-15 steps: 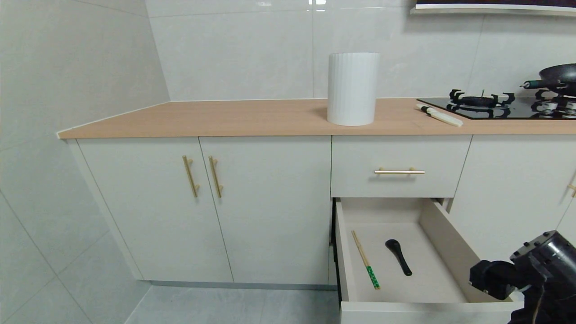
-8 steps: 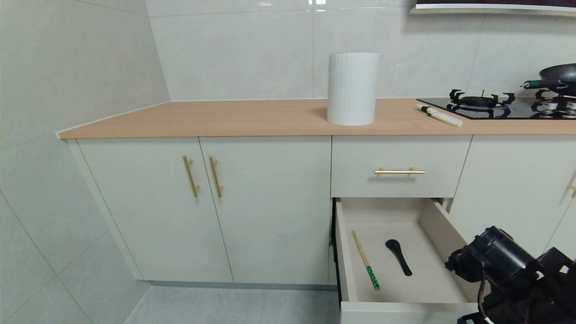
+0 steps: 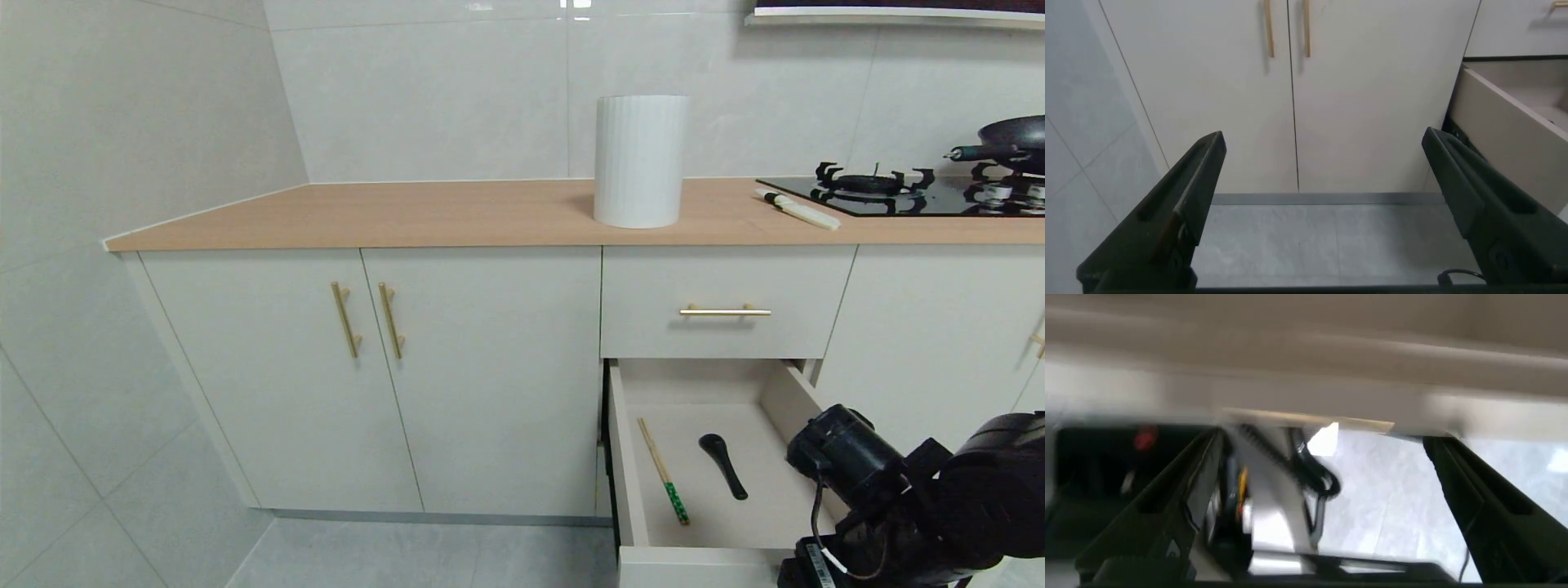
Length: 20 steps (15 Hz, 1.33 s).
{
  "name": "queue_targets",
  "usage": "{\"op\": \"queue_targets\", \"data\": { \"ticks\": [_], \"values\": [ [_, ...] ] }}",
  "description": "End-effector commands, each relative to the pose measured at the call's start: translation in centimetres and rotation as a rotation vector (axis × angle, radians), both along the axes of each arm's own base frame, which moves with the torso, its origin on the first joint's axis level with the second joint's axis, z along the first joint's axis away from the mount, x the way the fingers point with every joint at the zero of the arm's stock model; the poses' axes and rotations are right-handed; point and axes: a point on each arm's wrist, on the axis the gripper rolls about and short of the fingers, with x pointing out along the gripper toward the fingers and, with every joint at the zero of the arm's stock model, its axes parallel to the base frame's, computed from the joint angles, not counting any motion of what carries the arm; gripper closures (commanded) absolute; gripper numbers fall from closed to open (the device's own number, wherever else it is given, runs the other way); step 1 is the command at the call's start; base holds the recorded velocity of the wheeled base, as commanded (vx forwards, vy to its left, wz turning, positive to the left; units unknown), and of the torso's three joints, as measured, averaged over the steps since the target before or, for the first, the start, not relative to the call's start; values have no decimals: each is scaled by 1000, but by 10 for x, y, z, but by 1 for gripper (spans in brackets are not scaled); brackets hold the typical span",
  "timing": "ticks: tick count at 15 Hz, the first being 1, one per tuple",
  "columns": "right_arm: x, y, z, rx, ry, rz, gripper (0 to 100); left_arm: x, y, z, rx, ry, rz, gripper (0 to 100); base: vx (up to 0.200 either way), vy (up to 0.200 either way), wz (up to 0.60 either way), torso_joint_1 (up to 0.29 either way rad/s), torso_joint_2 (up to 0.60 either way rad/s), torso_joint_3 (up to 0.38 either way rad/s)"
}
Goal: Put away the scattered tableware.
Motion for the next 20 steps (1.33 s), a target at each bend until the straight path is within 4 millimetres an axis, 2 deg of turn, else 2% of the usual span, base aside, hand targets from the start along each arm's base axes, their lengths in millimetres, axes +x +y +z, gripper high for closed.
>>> {"op": "queue_targets", "data": {
  "ticks": [1,6,13,16,20],
  "values": [
    [5,2,-6,-5,-1,-11,0,0,0,0,0,0,0,0,0,0,0,0,0,0],
    [21,0,-10,18,-118,-60,0,0,0,0,0,0,0,0,0,0,0,0,0,0],
    [43,3,-41,69,-334,-124,0,0,0,0,0,0,0,0,0,0,0,0,0,0],
    [53,1,-50,70,-371,-152,0,0,0,0,0,0,0,0,0,0,0,0,0,0],
    [76,1,-63,110,-501,-154,0,0,0,0,0,0,0,0,0,0,0,0,0,0]
  ]
}}
